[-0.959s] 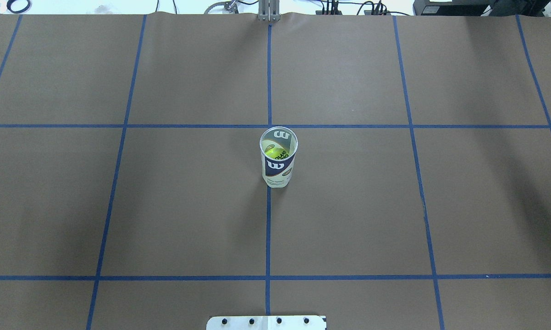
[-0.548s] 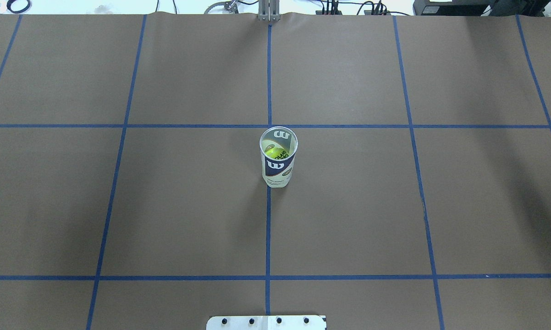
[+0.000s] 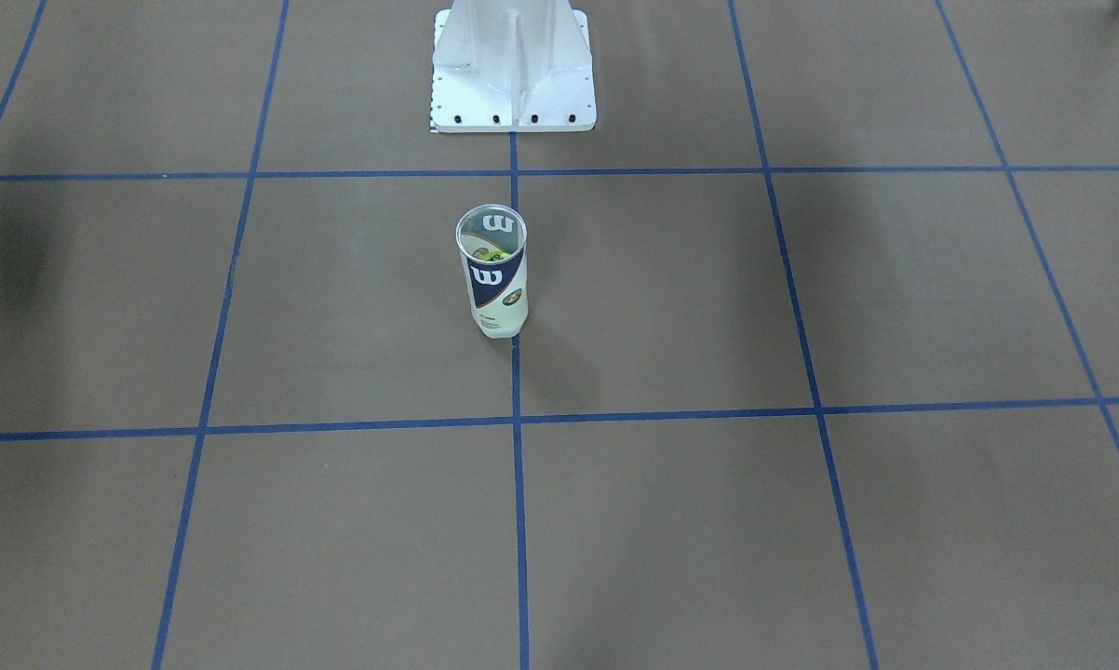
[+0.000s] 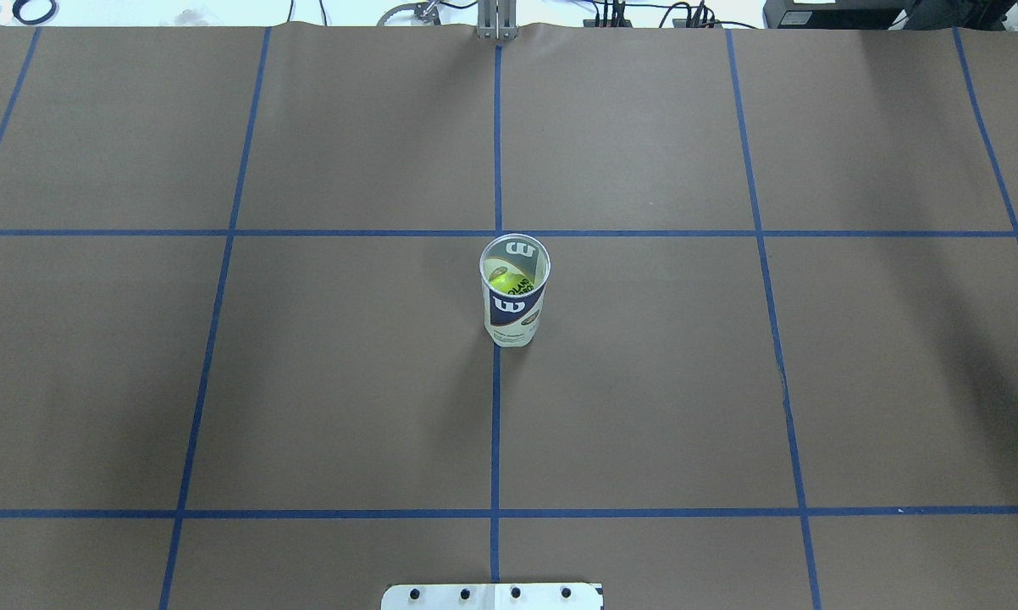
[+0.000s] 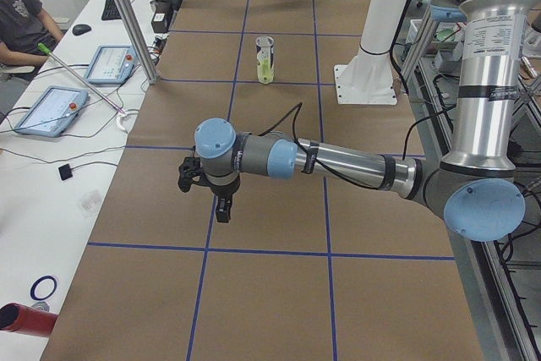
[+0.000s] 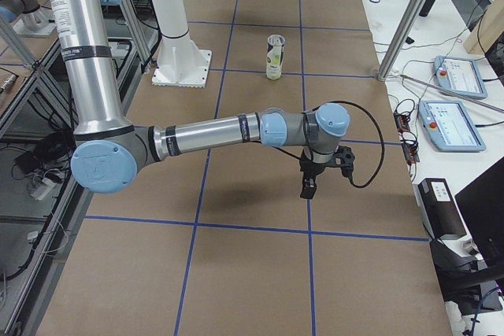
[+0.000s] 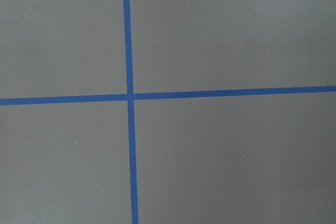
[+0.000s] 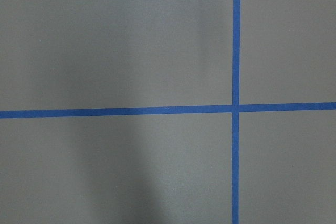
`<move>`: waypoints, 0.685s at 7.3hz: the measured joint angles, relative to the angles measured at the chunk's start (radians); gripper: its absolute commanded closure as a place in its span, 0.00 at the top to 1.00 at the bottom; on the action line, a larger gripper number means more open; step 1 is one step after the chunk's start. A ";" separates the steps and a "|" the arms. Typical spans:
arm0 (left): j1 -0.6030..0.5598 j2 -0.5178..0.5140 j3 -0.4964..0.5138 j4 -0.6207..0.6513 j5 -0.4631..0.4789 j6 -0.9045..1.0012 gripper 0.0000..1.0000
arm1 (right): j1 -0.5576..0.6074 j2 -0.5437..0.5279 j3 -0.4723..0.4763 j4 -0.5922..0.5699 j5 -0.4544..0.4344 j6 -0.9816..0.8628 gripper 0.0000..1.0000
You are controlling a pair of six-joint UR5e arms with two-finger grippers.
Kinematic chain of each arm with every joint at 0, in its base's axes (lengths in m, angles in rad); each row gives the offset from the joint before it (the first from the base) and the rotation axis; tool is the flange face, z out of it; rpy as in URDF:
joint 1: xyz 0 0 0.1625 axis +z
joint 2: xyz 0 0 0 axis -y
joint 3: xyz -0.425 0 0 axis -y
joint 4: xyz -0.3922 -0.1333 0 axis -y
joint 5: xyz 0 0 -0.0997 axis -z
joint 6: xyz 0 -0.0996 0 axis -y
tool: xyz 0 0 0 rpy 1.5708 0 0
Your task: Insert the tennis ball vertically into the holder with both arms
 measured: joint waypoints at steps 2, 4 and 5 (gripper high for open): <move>0.000 -0.002 0.003 0.000 0.000 0.001 0.99 | 0.000 0.001 0.007 0.001 0.000 0.056 1.00; 0.001 -0.003 0.002 -0.001 0.000 0.001 0.99 | 0.000 0.002 0.009 0.003 -0.002 0.061 1.00; 0.001 -0.003 0.001 -0.001 0.000 0.001 0.99 | 0.000 0.002 0.010 0.003 -0.003 0.059 1.00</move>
